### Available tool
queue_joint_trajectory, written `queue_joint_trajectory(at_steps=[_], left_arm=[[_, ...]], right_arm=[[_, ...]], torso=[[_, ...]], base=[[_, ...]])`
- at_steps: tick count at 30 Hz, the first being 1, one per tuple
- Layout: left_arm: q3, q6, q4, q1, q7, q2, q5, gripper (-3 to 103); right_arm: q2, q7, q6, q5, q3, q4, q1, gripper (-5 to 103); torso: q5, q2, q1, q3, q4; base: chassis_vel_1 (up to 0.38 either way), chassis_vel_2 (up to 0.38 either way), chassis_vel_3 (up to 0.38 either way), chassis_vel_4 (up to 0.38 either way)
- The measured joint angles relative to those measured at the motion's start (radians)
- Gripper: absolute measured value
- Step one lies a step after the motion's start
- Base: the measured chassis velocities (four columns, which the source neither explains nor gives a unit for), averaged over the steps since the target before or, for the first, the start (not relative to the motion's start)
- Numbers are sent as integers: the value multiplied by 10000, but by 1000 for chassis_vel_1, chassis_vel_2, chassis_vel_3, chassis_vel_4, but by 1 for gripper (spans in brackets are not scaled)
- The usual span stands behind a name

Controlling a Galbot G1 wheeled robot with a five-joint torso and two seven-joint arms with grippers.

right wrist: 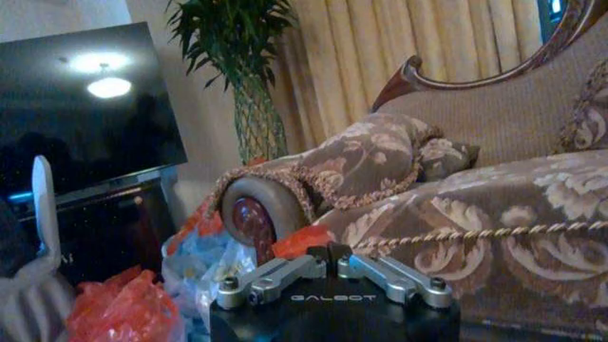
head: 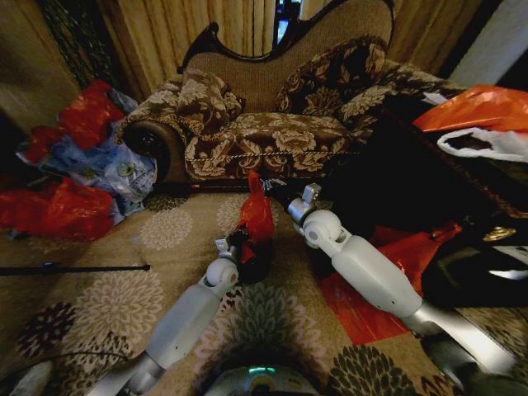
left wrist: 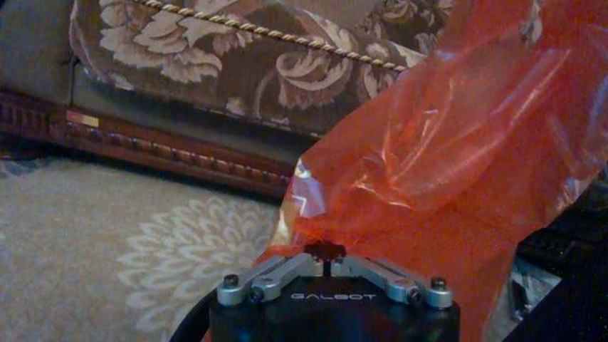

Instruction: Place a garbage bag over the trash bin.

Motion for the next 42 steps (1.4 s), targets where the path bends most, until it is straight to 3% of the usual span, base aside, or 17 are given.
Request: queue_joint_trajectory(at_steps=[22, 32, 33, 35, 38, 40, 41, 42], left_arm=[[93, 4, 1086, -149, 327, -139, 203, 0], [61, 70, 614, -125, 215, 18, 200, -1], [14, 108, 428, -67, 139, 107, 195, 10], [-12, 122, 346, -41, 112, 140, 188, 10], [-168, 160, -114, 174, -32, 397, 143, 26], [-198, 170, -218, 220, -69, 462, 123, 26], [-289, 203, -485, 331, -142, 626, 53, 36], [-390, 243, -674, 409, -182, 745, -6, 36]], right_arm=[[2, -61, -71, 229, -379, -119, -1, 0], [-278, 308, -119, 533, -462, 904, -211, 0], [-454, 412, -155, 673, -513, 1390, -432, 0], [-499, 438, -163, 706, -531, 1512, -499, 0], [-656, 628, -202, 837, -713, 2188, -1024, 0], [-658, 646, -202, 836, -749, 2250, -1116, 0], [-652, 660, -201, 797, -807, 2327, -1335, 0], [-633, 660, -198, 715, -836, 2331, -1468, 0]], torso=[[-1, 0, 0, 0, 0], [-1, 0, 0, -1, 0], [0, 0, 0, -1, -1], [0, 0, 0, -1, -1], [-1, 0, 0, -1, 0], [-2, 0, -1, -1, -1], [-2, 0, -1, -2, 0], [0, 0, -1, -1, -1]], base=[[0, 0, 0, 0], [0, 0, 0, 0], [0, 0, 0, 0], [0, 0, 0, 0], [0, 0, 0, 0], [0, 0, 0, 0], [0, 0, 0, 0], [0, 0, 0, 0]])
